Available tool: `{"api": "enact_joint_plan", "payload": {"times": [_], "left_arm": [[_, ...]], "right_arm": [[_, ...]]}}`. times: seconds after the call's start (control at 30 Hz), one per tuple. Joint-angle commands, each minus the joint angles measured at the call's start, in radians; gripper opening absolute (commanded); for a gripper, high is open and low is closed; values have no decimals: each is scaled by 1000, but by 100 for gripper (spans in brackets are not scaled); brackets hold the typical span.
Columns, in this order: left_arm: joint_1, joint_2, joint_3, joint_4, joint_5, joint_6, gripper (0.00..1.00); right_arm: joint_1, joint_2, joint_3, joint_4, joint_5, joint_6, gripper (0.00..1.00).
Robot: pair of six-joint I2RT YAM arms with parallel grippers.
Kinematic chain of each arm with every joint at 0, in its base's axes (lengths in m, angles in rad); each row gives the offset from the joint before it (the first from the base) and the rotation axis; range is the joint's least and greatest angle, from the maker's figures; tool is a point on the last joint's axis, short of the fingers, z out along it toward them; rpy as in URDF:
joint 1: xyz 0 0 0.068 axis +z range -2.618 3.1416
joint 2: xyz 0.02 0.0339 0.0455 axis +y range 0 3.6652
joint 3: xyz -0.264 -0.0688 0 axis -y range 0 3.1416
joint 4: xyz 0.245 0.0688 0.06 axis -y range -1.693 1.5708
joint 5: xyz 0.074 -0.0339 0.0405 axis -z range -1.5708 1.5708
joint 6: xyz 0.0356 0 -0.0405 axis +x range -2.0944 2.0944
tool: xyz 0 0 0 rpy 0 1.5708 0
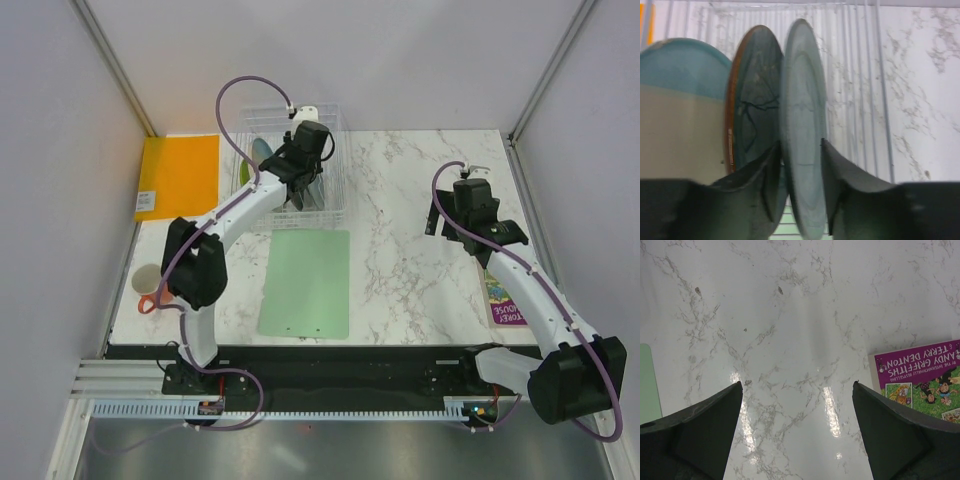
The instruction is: Unload the plates from the dish rack
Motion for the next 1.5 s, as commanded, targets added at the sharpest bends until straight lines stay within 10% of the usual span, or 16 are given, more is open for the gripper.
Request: {"api": "enact_joint_plan", "payload": {"times": [0.0,0.13,0.3,1.2,1.47], "left_arm": [[-13,36,69,36,-105,4,36],[-16,65,80,38,-144,5,34],[-19,100,88,36,-174,2,2],[-154,102,436,108,-493,513,2],[-191,-117,396,-60,-248,352,2]], "right_arm": [[-3,-6,-16,30,24,-9,98],[-4,5,-19,31,25,-15,98],[-7,7,-25,30,28,-20,98],[-11,-44,-16,16,-55,17,98],[-11,-56,46,36,-153,34,98]]}}
